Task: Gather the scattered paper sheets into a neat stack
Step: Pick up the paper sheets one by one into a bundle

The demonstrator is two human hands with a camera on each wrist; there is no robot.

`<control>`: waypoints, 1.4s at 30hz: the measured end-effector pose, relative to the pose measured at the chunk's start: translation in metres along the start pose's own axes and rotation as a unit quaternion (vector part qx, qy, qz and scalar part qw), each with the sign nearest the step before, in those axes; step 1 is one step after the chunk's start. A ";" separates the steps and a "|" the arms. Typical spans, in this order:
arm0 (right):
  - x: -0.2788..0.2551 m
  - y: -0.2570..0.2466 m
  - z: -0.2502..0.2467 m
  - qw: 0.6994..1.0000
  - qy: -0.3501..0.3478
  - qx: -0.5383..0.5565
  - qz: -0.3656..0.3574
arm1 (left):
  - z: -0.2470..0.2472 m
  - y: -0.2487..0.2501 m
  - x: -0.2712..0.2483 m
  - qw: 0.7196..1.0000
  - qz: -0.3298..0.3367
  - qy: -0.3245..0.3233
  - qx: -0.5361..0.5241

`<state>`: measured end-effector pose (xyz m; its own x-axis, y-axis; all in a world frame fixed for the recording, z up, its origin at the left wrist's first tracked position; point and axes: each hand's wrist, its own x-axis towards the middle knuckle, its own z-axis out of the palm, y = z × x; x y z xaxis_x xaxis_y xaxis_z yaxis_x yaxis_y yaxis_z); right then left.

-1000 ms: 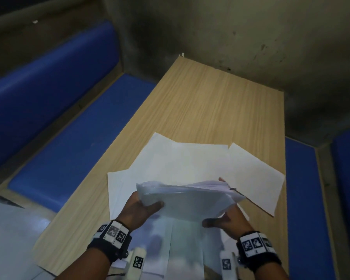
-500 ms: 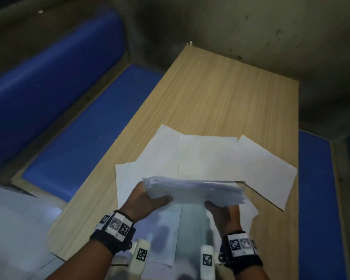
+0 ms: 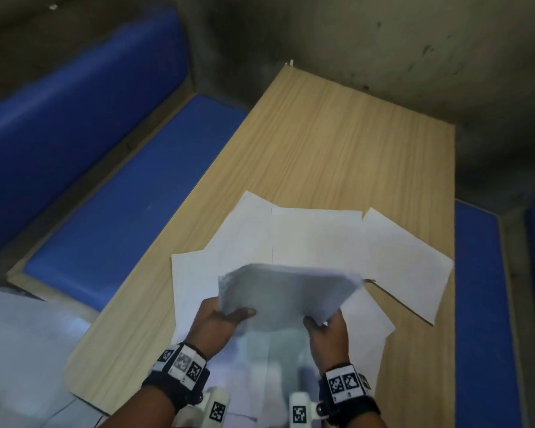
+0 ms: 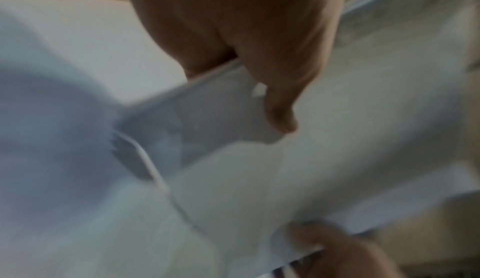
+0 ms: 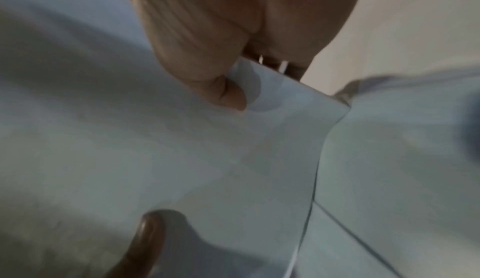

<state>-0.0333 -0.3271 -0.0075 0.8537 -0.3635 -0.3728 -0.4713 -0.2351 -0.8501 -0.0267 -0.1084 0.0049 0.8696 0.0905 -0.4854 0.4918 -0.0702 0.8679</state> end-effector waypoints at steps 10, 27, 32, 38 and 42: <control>-0.034 0.015 0.083 0.912 -0.103 -0.390 0.079 | -0.091 0.030 0.020 0.966 0.077 0.235 -0.077; -0.005 0.029 0.003 0.906 -0.019 -0.365 0.212 | -0.128 -0.003 0.001 0.970 -0.017 0.242 -0.028; 0.003 0.036 0.016 0.919 0.003 -0.318 0.232 | -0.118 0.003 0.002 0.973 -0.018 0.226 -0.036; 0.008 0.048 0.019 0.934 -0.008 -0.289 0.210 | -0.104 0.023 -0.004 0.977 -0.016 0.212 -0.030; 0.002 0.023 0.006 0.945 -0.096 -0.284 0.134 | -0.113 0.013 0.003 0.973 -0.025 0.227 -0.030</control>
<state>-0.0410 -0.3282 -0.0297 0.6856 -0.3210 -0.6534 -0.6722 -0.6236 -0.3991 -0.0227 0.0035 0.0271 0.7284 0.5227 -0.4429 0.5176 0.0035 0.8556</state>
